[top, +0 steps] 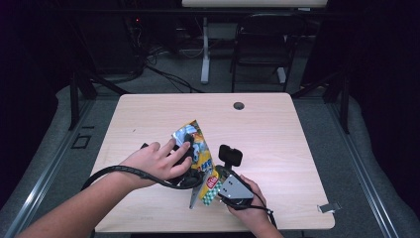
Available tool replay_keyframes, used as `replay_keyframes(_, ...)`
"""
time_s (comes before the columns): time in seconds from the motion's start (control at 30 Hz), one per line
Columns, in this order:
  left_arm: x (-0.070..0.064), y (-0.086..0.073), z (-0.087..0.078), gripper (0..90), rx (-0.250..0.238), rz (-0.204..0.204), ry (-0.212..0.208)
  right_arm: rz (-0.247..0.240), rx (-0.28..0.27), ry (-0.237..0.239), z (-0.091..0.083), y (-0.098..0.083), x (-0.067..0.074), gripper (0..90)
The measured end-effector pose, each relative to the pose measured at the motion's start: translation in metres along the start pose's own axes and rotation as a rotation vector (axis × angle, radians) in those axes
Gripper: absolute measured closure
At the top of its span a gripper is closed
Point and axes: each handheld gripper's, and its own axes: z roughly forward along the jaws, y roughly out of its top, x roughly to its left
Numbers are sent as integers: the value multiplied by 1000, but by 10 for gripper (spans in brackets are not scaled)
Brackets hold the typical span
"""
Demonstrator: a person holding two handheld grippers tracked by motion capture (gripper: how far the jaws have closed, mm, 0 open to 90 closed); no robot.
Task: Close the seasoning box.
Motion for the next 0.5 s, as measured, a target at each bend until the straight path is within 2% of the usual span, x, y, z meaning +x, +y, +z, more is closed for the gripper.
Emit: replay_keyframes(0.5,1,0,0,729,-8,-3,0,3,-4,0,0,0,0,707)
